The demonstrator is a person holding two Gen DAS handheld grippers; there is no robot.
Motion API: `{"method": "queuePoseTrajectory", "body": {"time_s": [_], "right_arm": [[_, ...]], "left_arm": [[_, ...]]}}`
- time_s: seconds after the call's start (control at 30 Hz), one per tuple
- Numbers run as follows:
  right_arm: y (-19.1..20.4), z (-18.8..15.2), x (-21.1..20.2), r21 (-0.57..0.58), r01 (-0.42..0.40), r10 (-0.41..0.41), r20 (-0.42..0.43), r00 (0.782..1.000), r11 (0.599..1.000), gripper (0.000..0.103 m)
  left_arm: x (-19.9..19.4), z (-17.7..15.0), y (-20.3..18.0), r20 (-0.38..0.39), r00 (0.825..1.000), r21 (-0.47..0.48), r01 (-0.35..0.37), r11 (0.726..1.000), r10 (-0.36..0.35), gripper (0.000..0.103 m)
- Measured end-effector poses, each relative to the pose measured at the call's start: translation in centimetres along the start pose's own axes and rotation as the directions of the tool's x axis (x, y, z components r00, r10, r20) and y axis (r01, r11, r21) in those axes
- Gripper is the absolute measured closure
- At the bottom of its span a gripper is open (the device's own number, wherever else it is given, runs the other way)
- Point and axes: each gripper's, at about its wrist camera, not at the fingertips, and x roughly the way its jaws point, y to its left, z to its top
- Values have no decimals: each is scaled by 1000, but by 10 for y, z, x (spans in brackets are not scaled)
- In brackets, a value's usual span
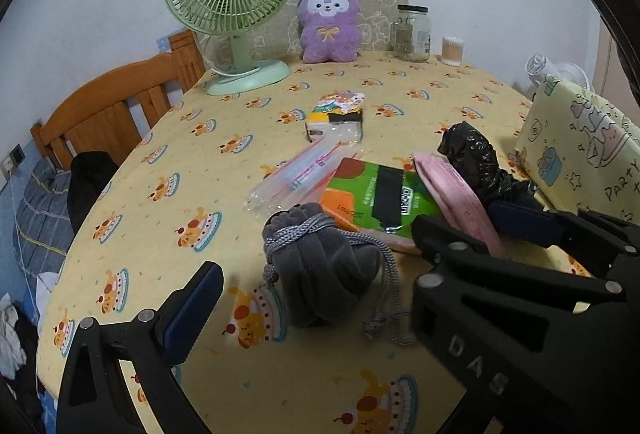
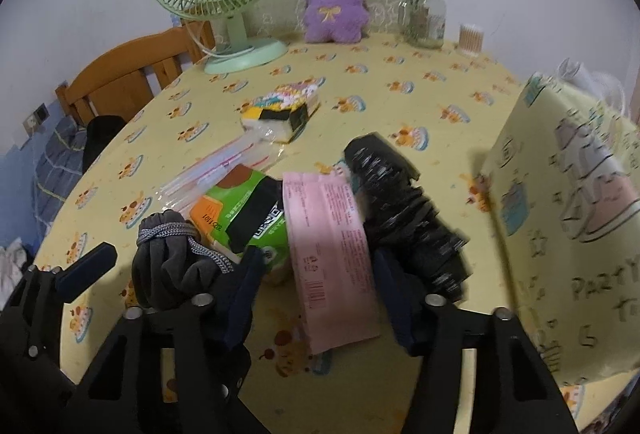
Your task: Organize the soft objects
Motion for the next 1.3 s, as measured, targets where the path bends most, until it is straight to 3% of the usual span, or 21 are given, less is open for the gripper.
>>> {"method": "queuePoseTrajectory", "body": {"time_s": [0.1,0.33,0.43,0.57,0.7,1.3], "right_arm": [[1,0,0,-2,-23,23,0,1000,1000,62],[2,1,-4,11,-38,38,5,999,999,66],[2,1,-5,8,-40,40,6,999,999,66],[3,0,-6,4,-43,43,3,999,999,66],[4,-1,-7,1,-43,43,1,999,999,65],[15,-1,-48,-26,-63,64,70,995,998,66]], "left_arm": [[0,1,5,3,1000,-17,-5,1000,5,1],[2,3,12,1,1000,-29,-25,999,25,7],[5,5,12,-7,1000,-32,-14,999,13,18],[10,4,11,-41,998,-46,55,997,-57,46],[5,1,6,-25,999,-23,22,1000,-22,54],[-38,5,8,43,999,-59,28,998,-25,59]]}}
